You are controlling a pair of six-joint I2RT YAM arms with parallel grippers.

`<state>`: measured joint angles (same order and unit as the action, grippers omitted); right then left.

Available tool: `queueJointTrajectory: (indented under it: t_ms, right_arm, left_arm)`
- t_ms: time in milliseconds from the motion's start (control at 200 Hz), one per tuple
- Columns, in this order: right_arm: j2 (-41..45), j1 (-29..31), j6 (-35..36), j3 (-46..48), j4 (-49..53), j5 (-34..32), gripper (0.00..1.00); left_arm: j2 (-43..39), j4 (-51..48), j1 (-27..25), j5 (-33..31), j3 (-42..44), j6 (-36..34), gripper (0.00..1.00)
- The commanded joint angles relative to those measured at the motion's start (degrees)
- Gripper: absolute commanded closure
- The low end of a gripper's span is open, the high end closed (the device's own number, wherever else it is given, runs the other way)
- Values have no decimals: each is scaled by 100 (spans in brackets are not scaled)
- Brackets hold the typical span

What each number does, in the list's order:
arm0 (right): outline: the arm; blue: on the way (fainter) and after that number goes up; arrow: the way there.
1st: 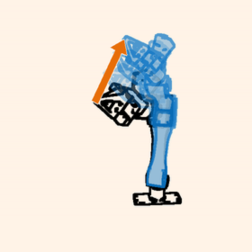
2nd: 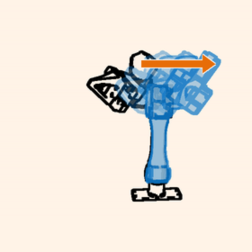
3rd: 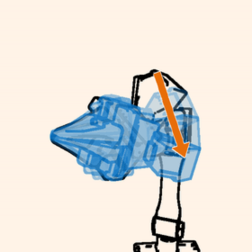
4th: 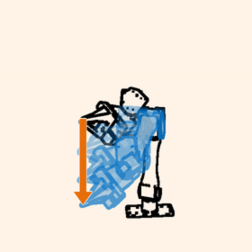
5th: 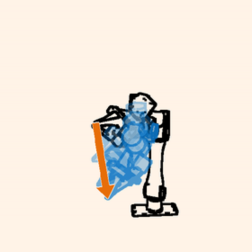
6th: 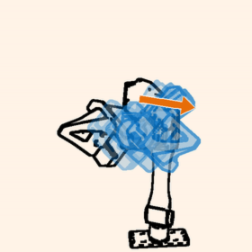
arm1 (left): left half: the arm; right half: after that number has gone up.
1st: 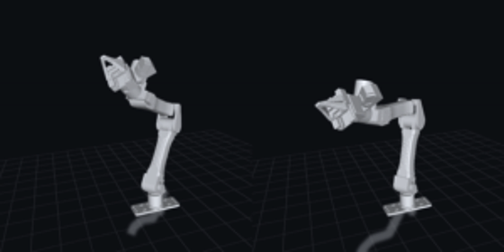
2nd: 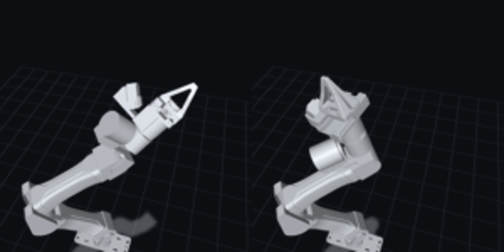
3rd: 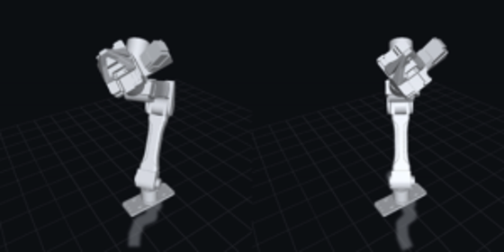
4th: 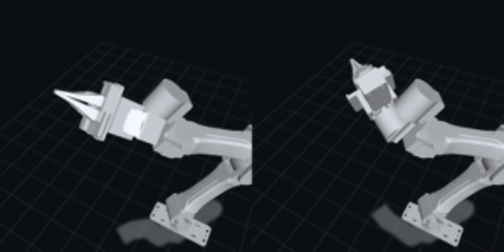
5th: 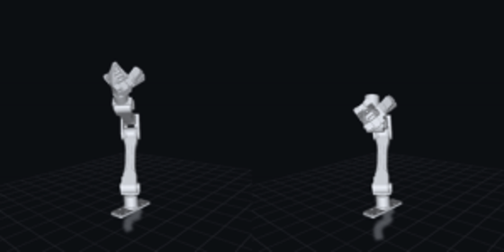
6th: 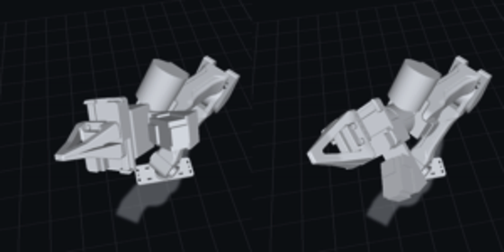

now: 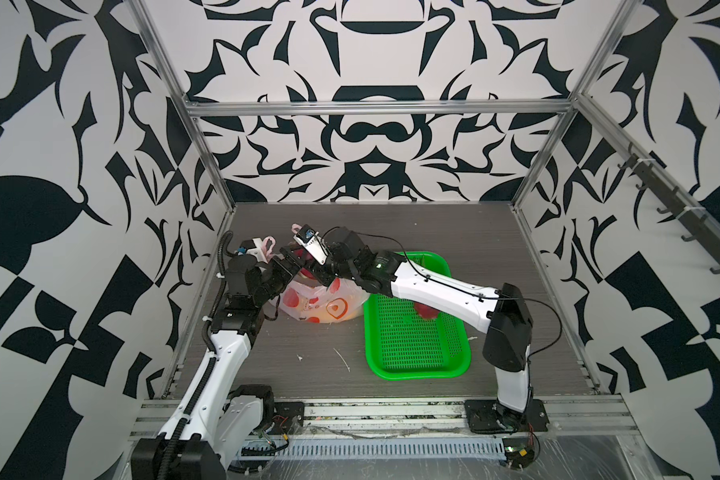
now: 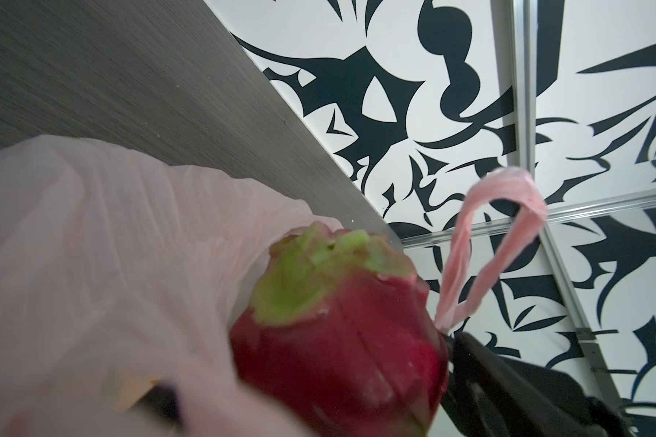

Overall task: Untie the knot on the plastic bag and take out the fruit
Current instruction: 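Grasp the dragon fruit top with the left gripper beside the right gripper, then lift the dragon fruit out of the bag with the left gripper while right withdraws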

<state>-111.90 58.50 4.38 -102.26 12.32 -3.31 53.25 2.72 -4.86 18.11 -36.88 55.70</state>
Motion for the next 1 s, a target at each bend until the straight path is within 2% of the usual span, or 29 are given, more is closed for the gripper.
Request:
queueJointTrajectory:
  t_ms: [0,90,505,675,840,995]
  right_arm:
    - [300,184,-139,-55,-309,648,100]
    - [300,189,-138,-44,-309,642,100]
    - [337,214,-135,-14,-300,588,100]
    - [394,207,-157,43,-300,552,82]
    - [525,214,-127,187,-318,525,56]
    - [691,213,-56,318,-253,472,45]
  left_arm:
    - [-69,545,-41,272,-3,55,16]
    - [-104,545,-41,272,-3,50,24]
    - [-302,484,-41,180,74,28,42]
    - [-370,406,-41,106,107,-14,46]
    - [-404,311,-41,26,73,-70,46]
    - [-377,260,-41,8,11,-112,46]
